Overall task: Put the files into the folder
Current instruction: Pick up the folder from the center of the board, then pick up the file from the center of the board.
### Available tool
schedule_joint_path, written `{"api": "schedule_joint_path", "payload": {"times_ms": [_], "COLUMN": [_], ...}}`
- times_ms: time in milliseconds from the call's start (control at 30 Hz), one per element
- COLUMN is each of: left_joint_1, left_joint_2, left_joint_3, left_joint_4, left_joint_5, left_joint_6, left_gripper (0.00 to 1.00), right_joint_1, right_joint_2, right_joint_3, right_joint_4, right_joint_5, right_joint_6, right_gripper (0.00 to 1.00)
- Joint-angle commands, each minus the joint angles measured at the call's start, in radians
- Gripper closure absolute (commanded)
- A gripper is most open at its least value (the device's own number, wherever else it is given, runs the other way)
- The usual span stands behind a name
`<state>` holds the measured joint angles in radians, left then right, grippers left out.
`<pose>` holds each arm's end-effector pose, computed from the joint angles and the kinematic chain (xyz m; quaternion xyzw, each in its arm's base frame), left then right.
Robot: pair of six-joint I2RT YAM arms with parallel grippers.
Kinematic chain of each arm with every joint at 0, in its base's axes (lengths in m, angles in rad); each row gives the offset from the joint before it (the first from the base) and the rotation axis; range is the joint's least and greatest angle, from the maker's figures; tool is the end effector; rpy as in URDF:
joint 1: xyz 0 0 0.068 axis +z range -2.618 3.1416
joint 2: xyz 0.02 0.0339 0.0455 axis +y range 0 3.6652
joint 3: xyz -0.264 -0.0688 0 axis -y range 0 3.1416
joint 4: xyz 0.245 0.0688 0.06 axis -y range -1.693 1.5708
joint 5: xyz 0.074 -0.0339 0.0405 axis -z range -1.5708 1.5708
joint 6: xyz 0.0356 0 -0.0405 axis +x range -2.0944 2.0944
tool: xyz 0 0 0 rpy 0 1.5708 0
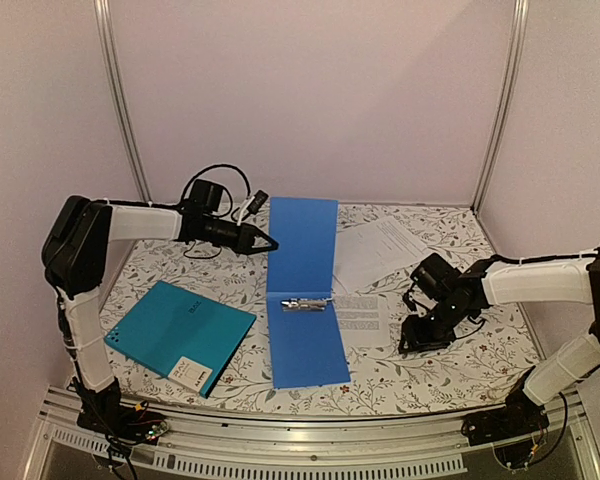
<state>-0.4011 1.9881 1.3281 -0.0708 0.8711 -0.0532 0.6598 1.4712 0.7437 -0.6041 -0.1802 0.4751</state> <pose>0.3848 -0.1928 0.1873 0.3127 0.7856 -0.4586 0.2734 0.1877 0.1537 0.1522 -0.1019 0.9836 0.1392 0.0522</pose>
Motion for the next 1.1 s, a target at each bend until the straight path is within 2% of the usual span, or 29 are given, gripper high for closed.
{"api": "schedule_joint_path", "payload": {"times_ms": [0,167,367,533,867,1067], "left_joint_1": [0.025,0.033,0.032,0.033,0.03,0.031], "left_joint_2": [0.015,0.027,0.028,0.018,0.014,0.019], "left_joint_3": [0.046,0.056,0.046,0.034,0.027,0.028], "left_joint_4": [-0.039,-0.052,-0.077,-0.077,-0.083,-0.084], "left_joint_5": [0.045,0.071,0.085,0.089,0.082,0.077], "left_joint_6": [0.047,0.053,0.088,0.096,0.097,0.096], "left_gripper": [1.0,1.0,1.0,1.0,1.0,1.0], "right_joint_1": [-0.004,-0.004,-0.005,-0.004,0.017,0.064], "right_joint_2": [-0.019,0.026,0.21,0.366,0.453,0.462], "right_joint_3": [0.053,0.156,0.345,0.438,0.428,0.397], "right_joint_4": [0.002,0.025,0.052,0.064,0.088,0.067], "right_joint_5": [0.067,0.128,0.192,0.242,0.263,0.32], "right_joint_6": [-0.004,-0.047,-0.109,-0.135,-0.197,-0.208], "right_gripper": [0.5,0.48,0.46,0.46,0.47,0.56]}}
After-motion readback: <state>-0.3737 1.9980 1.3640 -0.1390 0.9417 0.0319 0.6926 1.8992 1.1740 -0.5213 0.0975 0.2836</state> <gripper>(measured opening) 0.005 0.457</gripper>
